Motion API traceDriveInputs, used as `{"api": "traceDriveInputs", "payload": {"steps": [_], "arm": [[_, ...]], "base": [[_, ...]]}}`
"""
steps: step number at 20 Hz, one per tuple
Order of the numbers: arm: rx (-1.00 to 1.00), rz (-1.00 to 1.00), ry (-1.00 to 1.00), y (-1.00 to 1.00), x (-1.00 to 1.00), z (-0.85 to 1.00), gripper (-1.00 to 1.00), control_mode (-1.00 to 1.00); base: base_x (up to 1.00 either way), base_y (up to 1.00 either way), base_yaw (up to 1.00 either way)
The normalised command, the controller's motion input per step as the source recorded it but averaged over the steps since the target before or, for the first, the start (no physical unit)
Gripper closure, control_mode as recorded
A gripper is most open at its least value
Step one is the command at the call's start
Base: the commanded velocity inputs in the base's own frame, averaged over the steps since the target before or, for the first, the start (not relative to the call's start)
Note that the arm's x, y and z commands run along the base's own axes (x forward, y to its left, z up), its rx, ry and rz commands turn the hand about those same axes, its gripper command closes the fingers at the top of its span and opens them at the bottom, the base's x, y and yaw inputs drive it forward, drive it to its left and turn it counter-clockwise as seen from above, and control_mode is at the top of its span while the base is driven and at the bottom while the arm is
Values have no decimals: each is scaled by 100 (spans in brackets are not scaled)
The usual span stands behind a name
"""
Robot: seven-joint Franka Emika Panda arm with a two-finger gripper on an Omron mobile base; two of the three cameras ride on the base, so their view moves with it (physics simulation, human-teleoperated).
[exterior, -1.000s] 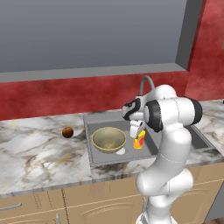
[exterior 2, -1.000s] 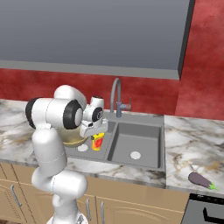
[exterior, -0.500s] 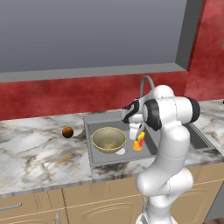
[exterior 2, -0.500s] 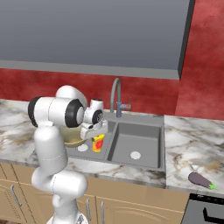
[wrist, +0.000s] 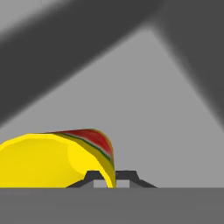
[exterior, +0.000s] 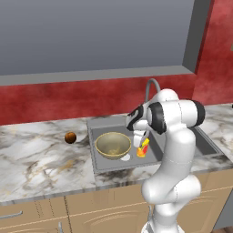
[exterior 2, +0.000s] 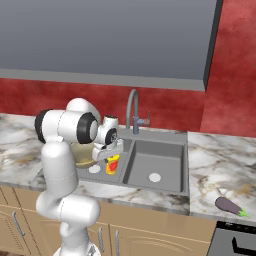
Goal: Remove the eggplant and orange from the sink. Then move the bowl and cup from the counter to the sink for washing.
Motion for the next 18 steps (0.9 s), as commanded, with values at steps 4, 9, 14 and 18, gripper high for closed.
{"api": "traceDriveInputs", "payload": {"steps": [4,9,14,18], "arm": [[-2,-6,-4,6,10,-12,100,-100],[-5,-6,-5,7,6,-13,100,-100],[-6,-7,-6,8,3,-12,100,-100],[-7,-7,-7,8,0,-14,100,-100]], "base": [[0,0,0],[0,0,0],[0,0,0],[0,0,0]]}}
